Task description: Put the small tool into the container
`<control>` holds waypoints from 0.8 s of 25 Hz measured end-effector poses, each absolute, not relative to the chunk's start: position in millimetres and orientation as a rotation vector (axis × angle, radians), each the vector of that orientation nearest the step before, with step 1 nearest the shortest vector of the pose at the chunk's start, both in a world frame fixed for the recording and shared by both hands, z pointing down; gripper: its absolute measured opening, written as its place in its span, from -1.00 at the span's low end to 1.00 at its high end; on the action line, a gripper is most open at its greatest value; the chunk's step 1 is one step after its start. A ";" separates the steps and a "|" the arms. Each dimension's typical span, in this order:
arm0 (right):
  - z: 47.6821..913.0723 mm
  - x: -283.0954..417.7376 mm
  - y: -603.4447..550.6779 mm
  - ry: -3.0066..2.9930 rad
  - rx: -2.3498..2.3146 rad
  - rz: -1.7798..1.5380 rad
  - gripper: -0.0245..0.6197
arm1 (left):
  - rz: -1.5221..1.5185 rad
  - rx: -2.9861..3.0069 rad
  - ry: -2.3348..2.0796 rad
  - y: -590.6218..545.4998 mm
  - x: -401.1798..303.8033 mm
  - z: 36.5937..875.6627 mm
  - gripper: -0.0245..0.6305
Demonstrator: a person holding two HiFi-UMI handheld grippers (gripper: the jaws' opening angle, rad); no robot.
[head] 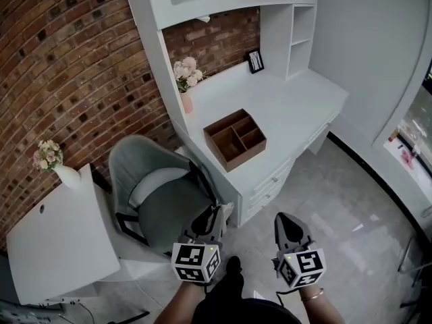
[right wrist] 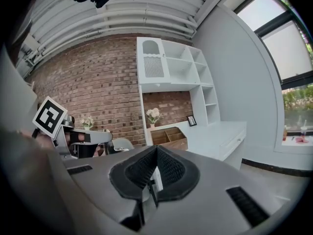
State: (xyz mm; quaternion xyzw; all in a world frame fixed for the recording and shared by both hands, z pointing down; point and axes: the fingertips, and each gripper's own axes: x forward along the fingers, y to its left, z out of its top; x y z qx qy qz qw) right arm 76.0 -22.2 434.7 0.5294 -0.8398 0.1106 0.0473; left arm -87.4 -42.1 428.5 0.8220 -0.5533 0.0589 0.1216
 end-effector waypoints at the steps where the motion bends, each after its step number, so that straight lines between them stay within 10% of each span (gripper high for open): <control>1: 435.7 72.9 -31.4 -2.560 1.615 0.343 -0.91 | 0.174 2.402 -1.608 -52.6 -89.2 428.6 -0.72; 20: 448.0 51.5 -141.8 -2.467 1.684 0.381 -0.91 | 0.136 2.450 -1.516 -179.0 -102.4 417.2 -0.72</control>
